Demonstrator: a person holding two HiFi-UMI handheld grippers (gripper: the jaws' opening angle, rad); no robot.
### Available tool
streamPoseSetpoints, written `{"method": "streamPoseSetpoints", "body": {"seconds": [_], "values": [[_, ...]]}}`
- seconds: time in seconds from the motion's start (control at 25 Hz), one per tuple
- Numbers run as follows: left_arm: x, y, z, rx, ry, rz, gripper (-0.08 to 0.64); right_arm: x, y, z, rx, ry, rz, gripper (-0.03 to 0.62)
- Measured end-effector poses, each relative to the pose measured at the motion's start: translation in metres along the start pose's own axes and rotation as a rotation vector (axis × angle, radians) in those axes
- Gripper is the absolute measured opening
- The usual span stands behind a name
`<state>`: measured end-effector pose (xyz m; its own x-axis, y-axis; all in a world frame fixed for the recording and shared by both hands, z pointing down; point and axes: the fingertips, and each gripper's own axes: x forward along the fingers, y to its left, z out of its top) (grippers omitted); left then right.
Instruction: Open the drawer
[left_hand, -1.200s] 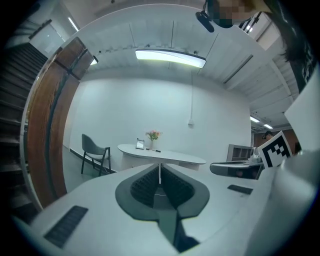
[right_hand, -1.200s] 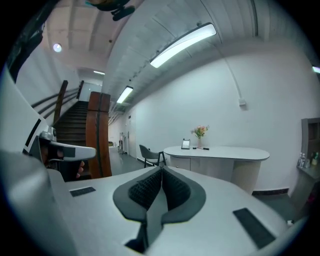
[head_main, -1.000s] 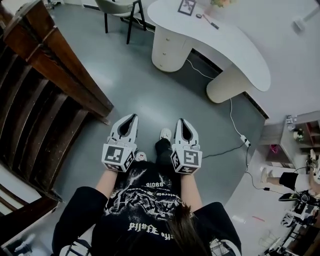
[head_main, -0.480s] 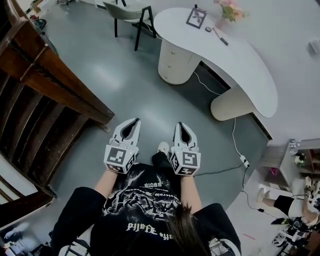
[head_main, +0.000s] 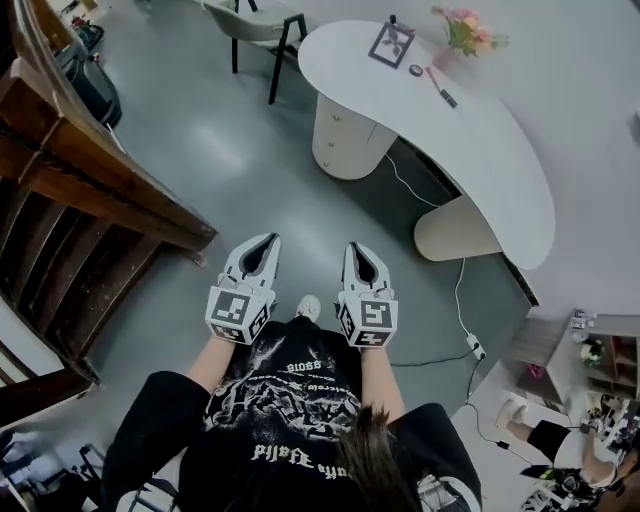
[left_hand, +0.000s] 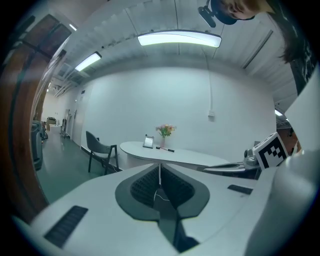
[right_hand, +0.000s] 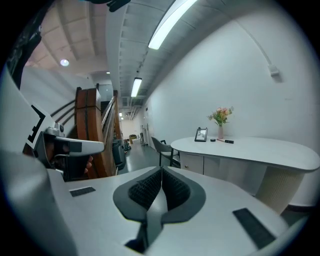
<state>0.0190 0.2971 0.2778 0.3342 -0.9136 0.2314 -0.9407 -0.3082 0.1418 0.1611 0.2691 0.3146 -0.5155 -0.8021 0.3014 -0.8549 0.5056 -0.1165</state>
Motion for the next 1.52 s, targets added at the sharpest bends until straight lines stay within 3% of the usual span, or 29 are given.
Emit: {"method": "streamPoseSetpoints", "body": {"seconds": [0.52,0.92,1.12,1.52], "values": [[0.047,-0.022,0.000,-0.011,0.010,0.026,0.029,0.016,-0.049,0.006,-0.006,0.006,0.028,0.028],[0.056,-0.014,-0.003,-0.013,0.023,0.005,0.029,0.026,-0.045,0.007,0.007,0.008,0.017,0.028],[0.075,-0.002,-0.003,-0.008,0.025,-0.041,0.029,0.040,-0.050,0.005,0.012,0.016,-0.023,0.028],[0.146,0.054,0.016,-0.007,0.053,-0.135,0.029,0.100,-0.076,0.015,0.129,0.045,-0.157,0.028]]}}
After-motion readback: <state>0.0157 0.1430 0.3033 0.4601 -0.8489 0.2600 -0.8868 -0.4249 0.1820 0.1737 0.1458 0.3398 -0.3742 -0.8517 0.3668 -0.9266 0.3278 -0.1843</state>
